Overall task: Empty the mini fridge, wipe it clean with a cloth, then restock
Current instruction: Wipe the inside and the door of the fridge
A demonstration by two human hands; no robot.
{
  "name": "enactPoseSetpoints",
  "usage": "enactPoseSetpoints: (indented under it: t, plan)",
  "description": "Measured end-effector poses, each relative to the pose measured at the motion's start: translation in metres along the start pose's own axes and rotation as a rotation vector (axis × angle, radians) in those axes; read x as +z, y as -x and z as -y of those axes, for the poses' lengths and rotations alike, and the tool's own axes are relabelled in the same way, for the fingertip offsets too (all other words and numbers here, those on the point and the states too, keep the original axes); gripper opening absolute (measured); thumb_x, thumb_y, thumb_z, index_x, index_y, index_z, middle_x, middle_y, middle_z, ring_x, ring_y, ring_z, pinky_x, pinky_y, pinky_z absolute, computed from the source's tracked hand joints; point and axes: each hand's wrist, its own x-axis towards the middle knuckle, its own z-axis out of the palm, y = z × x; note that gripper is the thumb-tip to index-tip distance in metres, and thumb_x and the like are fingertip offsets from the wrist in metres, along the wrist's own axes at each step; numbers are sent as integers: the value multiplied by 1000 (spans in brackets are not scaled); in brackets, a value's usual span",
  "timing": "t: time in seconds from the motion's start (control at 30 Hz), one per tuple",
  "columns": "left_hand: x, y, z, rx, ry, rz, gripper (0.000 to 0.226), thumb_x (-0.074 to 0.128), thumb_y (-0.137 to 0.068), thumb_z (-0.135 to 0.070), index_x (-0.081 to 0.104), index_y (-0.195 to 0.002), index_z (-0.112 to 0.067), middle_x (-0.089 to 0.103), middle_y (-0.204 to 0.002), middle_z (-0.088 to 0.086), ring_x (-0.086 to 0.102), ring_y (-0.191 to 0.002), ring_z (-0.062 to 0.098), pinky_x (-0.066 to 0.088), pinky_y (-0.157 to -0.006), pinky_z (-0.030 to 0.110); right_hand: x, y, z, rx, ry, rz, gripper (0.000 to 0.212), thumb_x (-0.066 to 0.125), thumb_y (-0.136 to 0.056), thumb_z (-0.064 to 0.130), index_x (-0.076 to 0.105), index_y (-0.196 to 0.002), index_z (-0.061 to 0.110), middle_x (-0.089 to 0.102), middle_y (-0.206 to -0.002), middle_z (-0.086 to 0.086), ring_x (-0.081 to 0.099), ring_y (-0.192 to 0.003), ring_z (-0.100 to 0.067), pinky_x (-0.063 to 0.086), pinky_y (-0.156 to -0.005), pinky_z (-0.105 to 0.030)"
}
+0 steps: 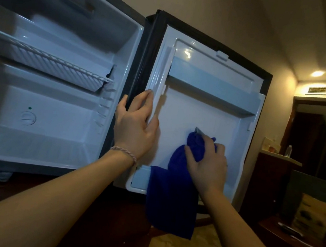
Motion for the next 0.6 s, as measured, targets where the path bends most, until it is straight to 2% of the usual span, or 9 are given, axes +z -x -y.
enactPoseSetpoints:
  t: [0.2,0.33,0.6]
  plan:
    - [0,1,-1,10,-30,19,59,59,-94,-24,42,-150,-21,39,-154,-11,20,-145,39,36,-108,46,26,7,46,-133,-52,9,56,55,-93,59,41,-141,36,46,-131,-2,52,-115,-25,50,-96,-48]
    - [-2,0,0,12,-55,45,58,58,-95,-27,41,-150,-23,36,-154,-13,19,-145,38,42,-105,52,25,2,42,-120,-171,32,56,55,-90,62,44,-140,37,47,-129,2,53,-115,-22,53,-94,-47]
    - [-10,-4,5,108,-50,54,53,52,-96,-27,45,-145,-7,43,-149,5,31,-138,43,30,-114,59,-16,-25,37,-119,-196,-47,56,58,-90,60,46,-139,36,47,-128,-1,53,-114,-26,51,-96,-51]
